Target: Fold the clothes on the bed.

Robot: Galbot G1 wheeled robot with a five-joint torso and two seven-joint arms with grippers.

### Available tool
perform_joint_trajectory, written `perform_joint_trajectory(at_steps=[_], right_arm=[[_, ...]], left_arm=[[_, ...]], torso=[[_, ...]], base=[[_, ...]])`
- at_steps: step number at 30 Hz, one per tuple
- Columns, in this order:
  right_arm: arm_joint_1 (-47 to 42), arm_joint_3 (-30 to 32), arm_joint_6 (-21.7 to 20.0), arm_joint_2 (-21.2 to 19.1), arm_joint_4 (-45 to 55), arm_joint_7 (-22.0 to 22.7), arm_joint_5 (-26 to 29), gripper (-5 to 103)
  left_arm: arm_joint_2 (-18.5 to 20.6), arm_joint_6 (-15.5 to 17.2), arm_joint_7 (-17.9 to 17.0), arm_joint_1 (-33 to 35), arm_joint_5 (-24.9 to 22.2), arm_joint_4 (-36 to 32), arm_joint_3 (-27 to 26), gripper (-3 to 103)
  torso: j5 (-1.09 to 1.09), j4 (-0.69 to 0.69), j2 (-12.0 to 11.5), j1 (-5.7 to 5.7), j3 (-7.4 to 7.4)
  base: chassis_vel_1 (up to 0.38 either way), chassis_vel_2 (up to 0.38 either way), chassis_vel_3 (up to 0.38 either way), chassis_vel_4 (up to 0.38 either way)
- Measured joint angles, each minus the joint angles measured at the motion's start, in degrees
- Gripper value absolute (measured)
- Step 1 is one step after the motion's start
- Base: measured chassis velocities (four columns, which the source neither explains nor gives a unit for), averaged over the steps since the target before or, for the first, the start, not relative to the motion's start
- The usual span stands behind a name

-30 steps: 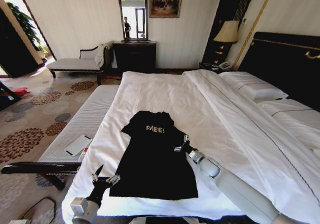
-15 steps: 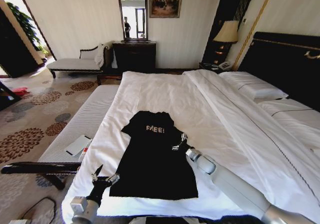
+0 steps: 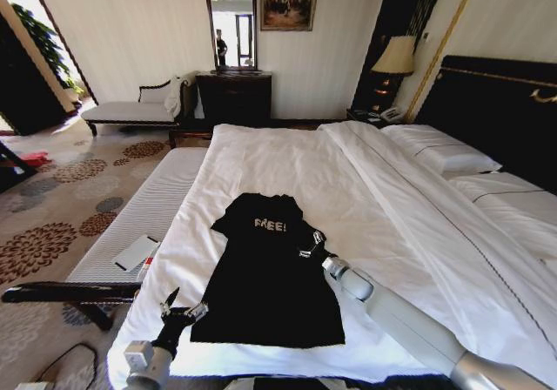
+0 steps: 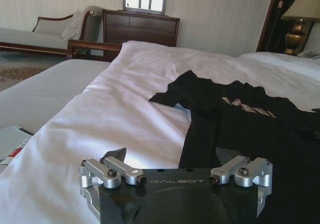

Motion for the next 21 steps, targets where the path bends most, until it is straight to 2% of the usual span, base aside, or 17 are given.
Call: perform_joint_trajectory(at_steps=[1, 2, 5, 9, 12, 15, 21], right_arm=[[0.0, 0.0, 0.3, 0.0, -0.1, 0.1, 0.0, 66], [0.0, -0.1, 0.8, 0.1, -0.3, 0.2, -0.1, 55], [-0.2, -0.2, 0.8, 0.1, -0.3, 0.3, 0.0, 49], [-0.5, -0.3, 0.7, 0.1, -0.2, 0.5, -0.1, 28], [-0.5, -0.2, 0.8, 0.1, -0.2, 0.7, -0.4, 22], [-0.9, -0.2, 0.8, 0.1, 0.1, 0.9, -0.5, 6], [-1.2, -0.1, 0.9, -0.1, 0.3, 0.9, -0.6, 1]], left_arm=[[0.0, 0.0, 0.0, 0.0, -0.1, 0.0, 0.0, 100], [0.0, 0.1, -0.1, -0.1, -0.3, 0.1, 0.0, 100], [0.0, 0.1, -0.2, -0.1, -0.5, 0.1, -0.1, 100], [-0.1, 0.1, -0.3, -0.2, -0.5, 0.2, 0.0, 100], [-0.1, 0.0, -0.3, -0.2, -0.3, 0.2, 0.1, 100], [-0.3, -0.1, -0.4, -0.2, -0.1, 0.3, 0.2, 100], [-0.3, -0.2, -0.4, -0.2, -0.1, 0.5, 0.1, 100]], torso=[[0.00, 0.00, 0.0, 0.00, 0.00], [0.00, 0.00, 0.0, 0.00, 0.00], [0.00, 0.00, 0.0, 0.00, 0.00], [0.00, 0.00, 0.0, 0.00, 0.00], [0.00, 0.00, 0.0, 0.00, 0.00], [0.00, 0.00, 0.0, 0.00, 0.00], [0.00, 0.00, 0.0, 0.00, 0.00]], base=[[0.000, 0.000, 0.000, 0.000], [0.000, 0.000, 0.000, 0.000], [0.000, 0.000, 0.000, 0.000], [0.000, 0.000, 0.000, 0.000], [0.000, 0.000, 0.000, 0.000], [0.000, 0.000, 0.000, 0.000], [0.000, 0.000, 0.000, 0.000]])
